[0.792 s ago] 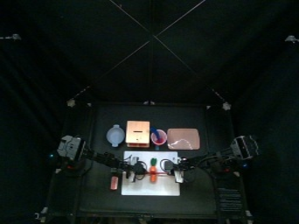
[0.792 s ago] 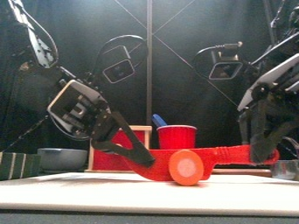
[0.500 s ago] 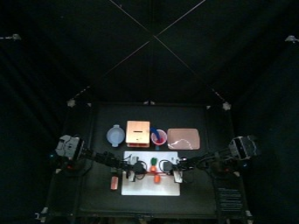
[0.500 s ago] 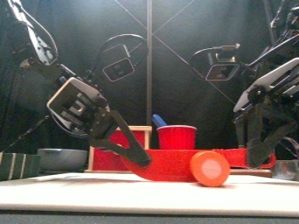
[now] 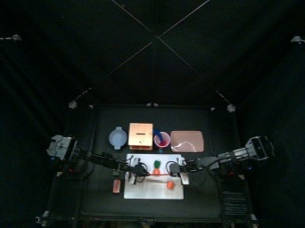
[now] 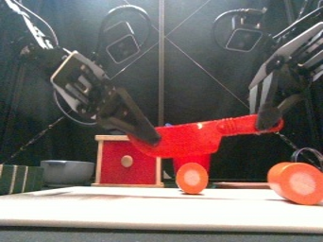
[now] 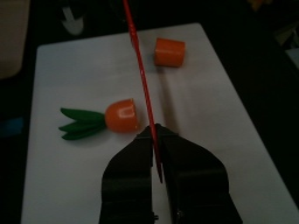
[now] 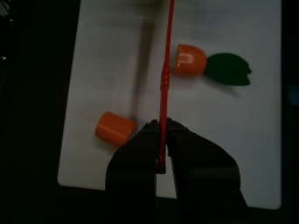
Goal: Place knife back in cup
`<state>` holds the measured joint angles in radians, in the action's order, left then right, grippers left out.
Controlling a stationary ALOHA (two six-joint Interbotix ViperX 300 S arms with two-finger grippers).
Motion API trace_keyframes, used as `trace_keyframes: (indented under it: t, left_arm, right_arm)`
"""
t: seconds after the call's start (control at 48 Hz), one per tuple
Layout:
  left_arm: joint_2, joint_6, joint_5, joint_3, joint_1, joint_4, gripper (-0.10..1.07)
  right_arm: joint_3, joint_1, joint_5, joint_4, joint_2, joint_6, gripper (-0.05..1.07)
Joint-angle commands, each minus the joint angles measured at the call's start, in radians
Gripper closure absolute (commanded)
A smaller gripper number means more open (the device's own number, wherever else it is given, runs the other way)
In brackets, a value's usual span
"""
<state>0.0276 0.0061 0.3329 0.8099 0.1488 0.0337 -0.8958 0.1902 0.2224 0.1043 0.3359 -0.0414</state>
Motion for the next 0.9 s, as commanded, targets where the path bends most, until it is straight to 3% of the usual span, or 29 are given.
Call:
trace_keyframes:
  t: [0.0, 0.875]
  left_arm:
    - [-0.044, 0.003, 0.003, -0.002, -0.011, 0.009, 0.58]
    - [-0.127, 0.005, 0.017, 0.034, -0.109, 0.078, 0.58]
  right_arm:
    - [0.008, 0.005, -0.006, -0.014, 0.043, -0.003, 0.62]
    - [0.002, -0.078, -0.006, -0.089, 0.086, -0.002, 0.62]
